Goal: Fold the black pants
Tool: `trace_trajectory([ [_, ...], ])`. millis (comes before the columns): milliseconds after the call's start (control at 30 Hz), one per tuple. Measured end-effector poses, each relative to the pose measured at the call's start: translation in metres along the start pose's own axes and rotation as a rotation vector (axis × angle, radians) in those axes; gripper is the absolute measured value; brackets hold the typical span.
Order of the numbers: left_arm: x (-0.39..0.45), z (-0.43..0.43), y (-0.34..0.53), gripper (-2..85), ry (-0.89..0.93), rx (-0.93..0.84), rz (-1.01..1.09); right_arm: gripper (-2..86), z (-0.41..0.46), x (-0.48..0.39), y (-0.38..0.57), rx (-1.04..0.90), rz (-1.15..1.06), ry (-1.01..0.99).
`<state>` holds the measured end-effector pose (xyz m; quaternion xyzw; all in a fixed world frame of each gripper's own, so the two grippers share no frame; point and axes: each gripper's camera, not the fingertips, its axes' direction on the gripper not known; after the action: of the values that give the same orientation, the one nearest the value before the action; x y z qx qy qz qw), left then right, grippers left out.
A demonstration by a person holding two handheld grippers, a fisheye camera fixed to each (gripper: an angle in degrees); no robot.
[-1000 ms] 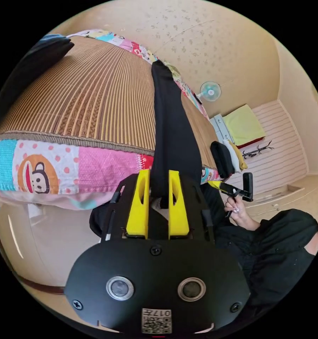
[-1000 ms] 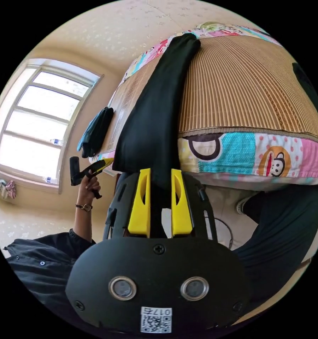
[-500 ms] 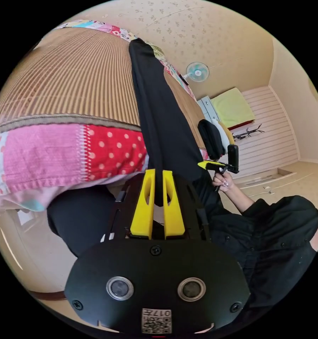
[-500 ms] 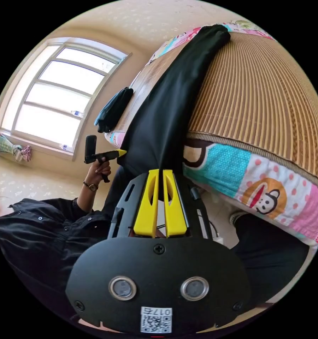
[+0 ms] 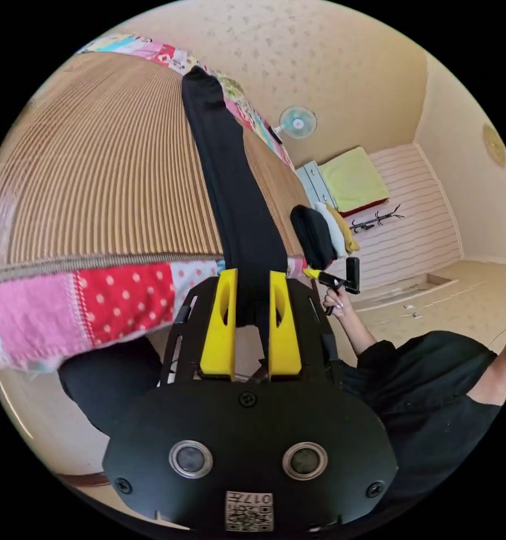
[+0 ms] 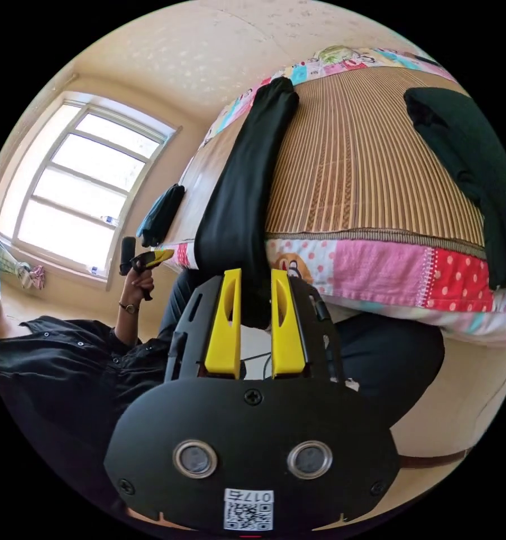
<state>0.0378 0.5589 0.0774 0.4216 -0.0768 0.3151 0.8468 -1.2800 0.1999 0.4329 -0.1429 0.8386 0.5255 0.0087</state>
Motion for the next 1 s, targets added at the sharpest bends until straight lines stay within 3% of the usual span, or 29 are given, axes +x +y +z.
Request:
trace_trajectory([
  [200,-0.065,0.055,-0.116,13.2,0.041,-0.072,-0.168,12.4,0.023,0.039,-0.128,0.066,0.093,-0.151],
  [500,-0.107,0.112,-0.17,11.0,0.122,-0.077,-0.287,13.1,0.085,0.048,-0.261,-0.036,0.143,-0.28],
  [833,-0.13,0.143,-0.125,4.7,0.163,-0.102,-0.268,5.8,0.136,0.022,-0.275,-0.208,0.13,-0.412],
  [1000,-0.123,0.126,-0.075,3.9,0.377,-0.025,-0.175,3.1,0.124,-0.01,-0.242,-0.159,0.048,-0.495],
])
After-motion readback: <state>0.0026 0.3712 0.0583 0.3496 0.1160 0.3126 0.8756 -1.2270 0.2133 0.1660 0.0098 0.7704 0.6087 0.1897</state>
